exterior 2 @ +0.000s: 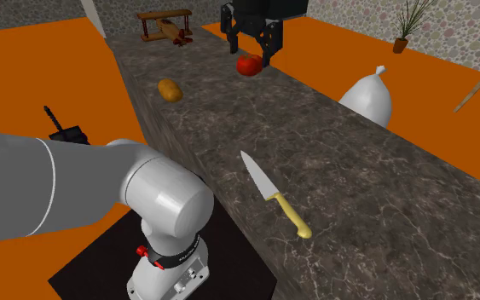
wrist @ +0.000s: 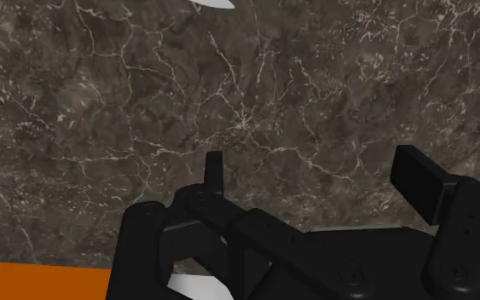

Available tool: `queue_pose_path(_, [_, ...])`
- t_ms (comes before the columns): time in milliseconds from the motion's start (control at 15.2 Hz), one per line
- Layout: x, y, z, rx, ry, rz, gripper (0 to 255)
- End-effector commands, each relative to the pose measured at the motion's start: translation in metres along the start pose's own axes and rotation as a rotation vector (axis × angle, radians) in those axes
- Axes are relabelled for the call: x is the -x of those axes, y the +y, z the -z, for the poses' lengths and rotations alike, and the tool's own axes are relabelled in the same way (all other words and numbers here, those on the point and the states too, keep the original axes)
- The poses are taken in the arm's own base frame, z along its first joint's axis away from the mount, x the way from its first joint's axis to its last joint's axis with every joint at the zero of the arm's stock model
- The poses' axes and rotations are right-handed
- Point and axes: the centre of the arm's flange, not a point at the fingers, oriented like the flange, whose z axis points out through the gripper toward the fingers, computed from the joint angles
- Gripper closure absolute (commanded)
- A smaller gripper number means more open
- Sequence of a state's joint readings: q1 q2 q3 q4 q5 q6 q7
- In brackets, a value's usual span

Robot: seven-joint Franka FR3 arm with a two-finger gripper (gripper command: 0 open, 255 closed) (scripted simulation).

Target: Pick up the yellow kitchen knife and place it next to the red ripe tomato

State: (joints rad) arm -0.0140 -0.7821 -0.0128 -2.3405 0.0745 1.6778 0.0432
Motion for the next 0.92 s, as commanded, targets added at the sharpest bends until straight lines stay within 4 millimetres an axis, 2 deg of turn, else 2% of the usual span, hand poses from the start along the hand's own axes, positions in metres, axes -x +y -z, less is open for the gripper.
queue_pose_path(0, [0.0,0.0,0.0,0.0,0.0,0.0,0])
queue_pose_path(396, [0.05,0.028,-0.049,0.004,-0.033,0.334,0])
queue_pose_path(858, [0.094,0.079,-0.105,0.008,-0.071,0.724,0])
